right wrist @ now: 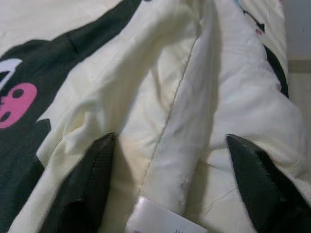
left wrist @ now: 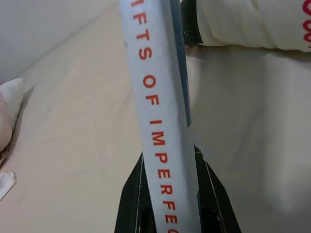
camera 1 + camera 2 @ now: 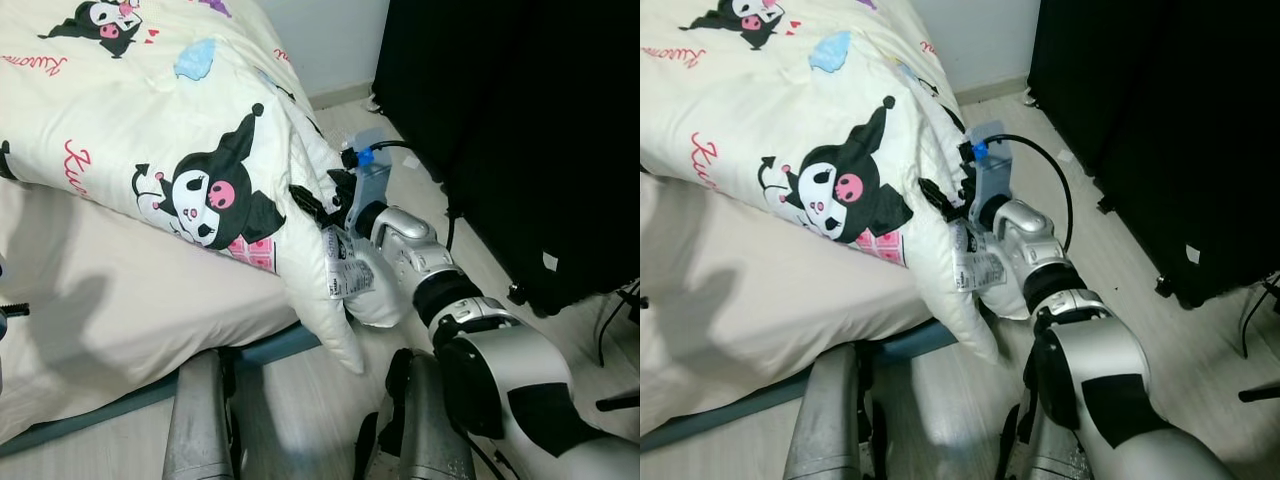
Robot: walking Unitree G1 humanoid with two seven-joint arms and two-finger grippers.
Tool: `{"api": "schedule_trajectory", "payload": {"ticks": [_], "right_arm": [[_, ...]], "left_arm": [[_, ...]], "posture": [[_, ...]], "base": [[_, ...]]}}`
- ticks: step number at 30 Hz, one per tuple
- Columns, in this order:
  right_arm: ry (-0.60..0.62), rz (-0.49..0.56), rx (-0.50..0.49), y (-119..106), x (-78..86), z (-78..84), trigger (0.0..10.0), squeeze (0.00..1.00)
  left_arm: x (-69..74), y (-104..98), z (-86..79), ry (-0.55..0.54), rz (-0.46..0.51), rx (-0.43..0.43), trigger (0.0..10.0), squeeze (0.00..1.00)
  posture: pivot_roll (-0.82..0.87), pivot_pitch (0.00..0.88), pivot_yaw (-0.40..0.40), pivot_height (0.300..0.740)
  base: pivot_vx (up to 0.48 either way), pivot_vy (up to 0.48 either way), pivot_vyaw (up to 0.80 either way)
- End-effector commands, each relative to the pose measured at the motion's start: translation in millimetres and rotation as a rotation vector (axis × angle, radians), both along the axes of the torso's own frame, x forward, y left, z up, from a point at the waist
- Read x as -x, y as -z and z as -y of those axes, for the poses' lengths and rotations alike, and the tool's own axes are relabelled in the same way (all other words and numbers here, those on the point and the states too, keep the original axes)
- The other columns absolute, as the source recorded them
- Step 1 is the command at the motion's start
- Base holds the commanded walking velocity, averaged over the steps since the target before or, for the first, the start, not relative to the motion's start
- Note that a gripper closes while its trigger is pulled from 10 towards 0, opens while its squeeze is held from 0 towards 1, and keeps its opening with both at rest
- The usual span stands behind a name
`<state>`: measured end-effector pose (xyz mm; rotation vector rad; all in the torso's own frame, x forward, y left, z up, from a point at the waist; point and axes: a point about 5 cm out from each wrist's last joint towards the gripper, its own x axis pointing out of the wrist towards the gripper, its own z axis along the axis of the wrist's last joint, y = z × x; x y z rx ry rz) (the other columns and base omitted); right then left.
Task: Clean up the room
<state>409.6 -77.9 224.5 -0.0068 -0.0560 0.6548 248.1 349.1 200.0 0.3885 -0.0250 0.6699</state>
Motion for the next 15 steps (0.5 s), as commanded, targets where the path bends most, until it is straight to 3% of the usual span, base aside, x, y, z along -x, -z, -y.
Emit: {"api": "schedule_trajectory", "payload": {"ticks": [1,6,7,8,10,11,14,15], "right_arm": [[-0.027,-0.035,0.023,6.0,1.6,-7.7,0.0,0.00],[-0.058,-0.029,0.032,5.1,2.8,-11.9,0.0,0.00],[-0.083,-0.024,0.036,4.6,3.8,-15.0,0.0,0.00],[-0.139,-0.011,0.050,5.2,7.0,-23.5,0.0,0.00],[-0.139,-0.011,0.050,5.2,7.0,-23.5,0.0,0.00],[-0.178,-0.002,0.060,5.8,9.5,-29.3,0.0,0.00],[-0.178,-0.002,0.060,5.8,9.5,-29.3,0.0,0.00],[-0.251,0.011,0.071,7.5,14.3,-38.9,0.0,0.00]], "left_arm": [[5.4,-5.0,-3.9,-0.027,0.012,-0.005,10.0,0.00],[4.2,-10.9,-4.4,-0.034,0.026,0.002,10.0,0.00],[1.3,-19.8,-3.4,-0.029,0.050,0.005,10.0,0.00],[-6.0,-41.9,-0.1,-0.003,0.106,-0.029,10.0,0.00],[-6.0,-41.9,-0.1,-0.003,0.106,-0.029,10.0,0.00],[-10.3,-57.6,2.9,0.015,0.144,-0.053,10.0,0.00],[-10.3,-57.6,2.9,0.015,0.144,-0.053,10.0,0.00],[-14.1,-73.1,5.4,0.029,0.185,-0.080,10.0,0.00]], "posture": [[0.29,0.467,-0.023,0.542],[0.29,0.462,-0.028,0.542],[0.28,0.453,-0.036,0.542],[0.28,0.436,-0.045,0.542],[0.28,0.436,-0.045,0.542],[0.28,0.433,-0.046,0.542],[0.28,0.433,-0.046,0.542],[0.28,0.420,-0.048,0.542]], "base": [[0.000,0.000,0.00],[0.000,0.000,0.00],[0.000,0.000,0.00],[0.000,0.000,0.00],[0.000,0.000,0.00],[0.000,0.000,0.00],[0.000,0.000,0.00],[0.000,0.000,0.00]]}}
